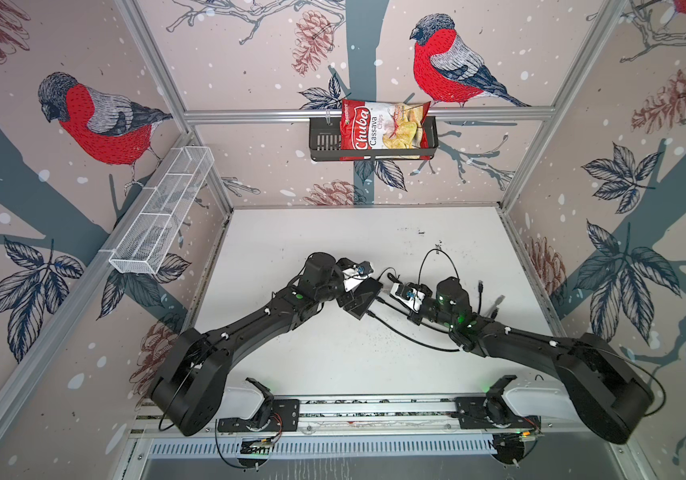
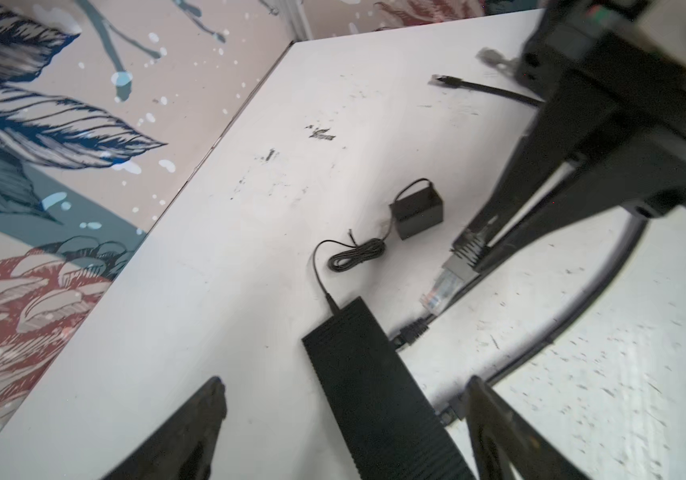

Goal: Insert the plug into the switch port
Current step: 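Open and withdraw the left gripper while the right holds the plug by the switch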

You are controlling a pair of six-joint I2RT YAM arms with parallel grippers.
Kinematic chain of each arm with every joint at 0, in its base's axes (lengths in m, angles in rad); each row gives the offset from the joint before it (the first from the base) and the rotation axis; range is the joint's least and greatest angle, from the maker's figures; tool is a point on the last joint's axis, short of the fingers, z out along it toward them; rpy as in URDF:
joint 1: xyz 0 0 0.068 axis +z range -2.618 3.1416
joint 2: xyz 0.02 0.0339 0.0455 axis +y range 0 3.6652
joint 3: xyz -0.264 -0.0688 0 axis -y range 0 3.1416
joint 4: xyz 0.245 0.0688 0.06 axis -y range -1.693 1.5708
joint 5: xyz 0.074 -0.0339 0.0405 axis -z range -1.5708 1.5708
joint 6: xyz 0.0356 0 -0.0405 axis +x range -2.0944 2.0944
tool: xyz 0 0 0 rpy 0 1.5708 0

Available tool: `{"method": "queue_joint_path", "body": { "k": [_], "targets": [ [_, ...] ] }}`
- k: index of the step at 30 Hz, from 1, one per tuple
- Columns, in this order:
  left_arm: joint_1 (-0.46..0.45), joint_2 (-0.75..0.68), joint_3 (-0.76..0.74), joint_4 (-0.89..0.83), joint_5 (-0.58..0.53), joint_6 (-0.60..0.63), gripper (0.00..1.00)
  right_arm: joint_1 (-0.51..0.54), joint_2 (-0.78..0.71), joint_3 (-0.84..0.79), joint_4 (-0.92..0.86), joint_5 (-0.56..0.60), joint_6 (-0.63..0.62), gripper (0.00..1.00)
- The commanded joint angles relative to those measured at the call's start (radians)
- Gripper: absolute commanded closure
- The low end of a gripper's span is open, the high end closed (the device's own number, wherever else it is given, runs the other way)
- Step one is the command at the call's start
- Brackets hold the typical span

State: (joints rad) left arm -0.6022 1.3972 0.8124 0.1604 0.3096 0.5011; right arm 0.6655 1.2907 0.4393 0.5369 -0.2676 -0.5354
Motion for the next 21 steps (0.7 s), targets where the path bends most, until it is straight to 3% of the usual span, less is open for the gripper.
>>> {"method": "queue_joint_path", "body": {
  "k": [1, 8, 14, 21],
  "targets": [
    [0.006, 0.067, 0.067, -0.059, -0.065, -0.12, 0.12, -0.004, 0.018, 0.049, -0.129, 0.084, 0.039, 0.99],
    [0.013, 0.253, 0.212, -0.129, -0.137, -0.239, 0.14, -0.007, 0.057, 0.115, -0.193, 0.104, 0.126, 0.99],
    [0.013, 0.415, 0.369, -0.288, -0.109, -0.236, 0.17, -0.01, 0.079, 0.148, -0.175, 0.188, 0.262, 0.99],
    [-0.018, 0.455, 0.396, -0.386, -0.14, -0.211, 0.15, -0.033, 0.07, 0.151, -0.149, 0.285, 0.379, 0.99]
  ]
}}
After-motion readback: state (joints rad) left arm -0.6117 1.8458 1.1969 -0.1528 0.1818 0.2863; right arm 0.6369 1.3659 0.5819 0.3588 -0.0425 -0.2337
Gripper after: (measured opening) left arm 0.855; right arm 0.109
